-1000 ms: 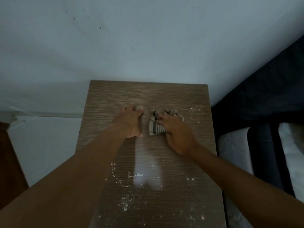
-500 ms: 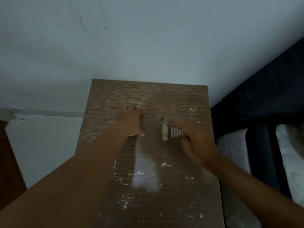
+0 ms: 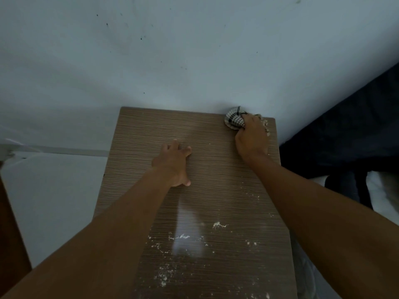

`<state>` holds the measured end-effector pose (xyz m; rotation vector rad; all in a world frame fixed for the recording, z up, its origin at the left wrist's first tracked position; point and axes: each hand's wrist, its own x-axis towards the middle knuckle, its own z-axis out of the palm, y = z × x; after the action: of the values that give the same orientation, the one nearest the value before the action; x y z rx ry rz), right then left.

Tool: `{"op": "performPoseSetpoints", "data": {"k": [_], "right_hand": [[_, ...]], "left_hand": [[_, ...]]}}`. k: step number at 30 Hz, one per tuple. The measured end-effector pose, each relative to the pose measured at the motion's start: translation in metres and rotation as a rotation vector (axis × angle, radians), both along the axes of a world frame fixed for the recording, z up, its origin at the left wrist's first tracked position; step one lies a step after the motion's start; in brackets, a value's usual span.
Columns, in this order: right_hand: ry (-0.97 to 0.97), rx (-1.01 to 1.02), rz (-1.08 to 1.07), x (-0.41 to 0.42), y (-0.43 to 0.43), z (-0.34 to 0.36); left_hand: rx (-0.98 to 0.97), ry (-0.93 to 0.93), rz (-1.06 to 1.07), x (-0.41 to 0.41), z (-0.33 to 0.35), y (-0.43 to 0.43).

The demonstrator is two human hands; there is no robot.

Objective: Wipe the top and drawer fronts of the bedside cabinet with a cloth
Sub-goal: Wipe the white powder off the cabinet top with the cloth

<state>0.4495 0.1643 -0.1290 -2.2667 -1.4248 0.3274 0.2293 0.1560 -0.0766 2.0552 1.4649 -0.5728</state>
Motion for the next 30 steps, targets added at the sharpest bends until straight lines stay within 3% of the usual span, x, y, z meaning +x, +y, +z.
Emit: {"op": "performPoseSetpoints", "data": {"k": [3,13,18,26,30], "right_hand": [[-0.008,-0.014,0.047,-0.008,0.001,-0.004],[0.019,-0.092,0.697,-0.051,-0.019,-0.001],[0.055,-0.057,0.767,-0.052,-0.085,-0.001],[0.191,-0.122,0.867,-0.078,-0.199,0.01],[0.36,-0.15,0.768,-0.072,-0.211,0.041]], "left_hand": [[0.01,-0.01,0.0,0.0,-0.001,0.0],[0.021,-0.069,0.061,-0.01,-0.007,-0.001],[0.051,-0.146,0.111,-0.015,-0.009,-0.002],[-0.006,-0.118,0.098,-0.013,-0.007,-0.002],[0.003,-0.116,0.095,-0.012,-0.01,-0.002]]}}
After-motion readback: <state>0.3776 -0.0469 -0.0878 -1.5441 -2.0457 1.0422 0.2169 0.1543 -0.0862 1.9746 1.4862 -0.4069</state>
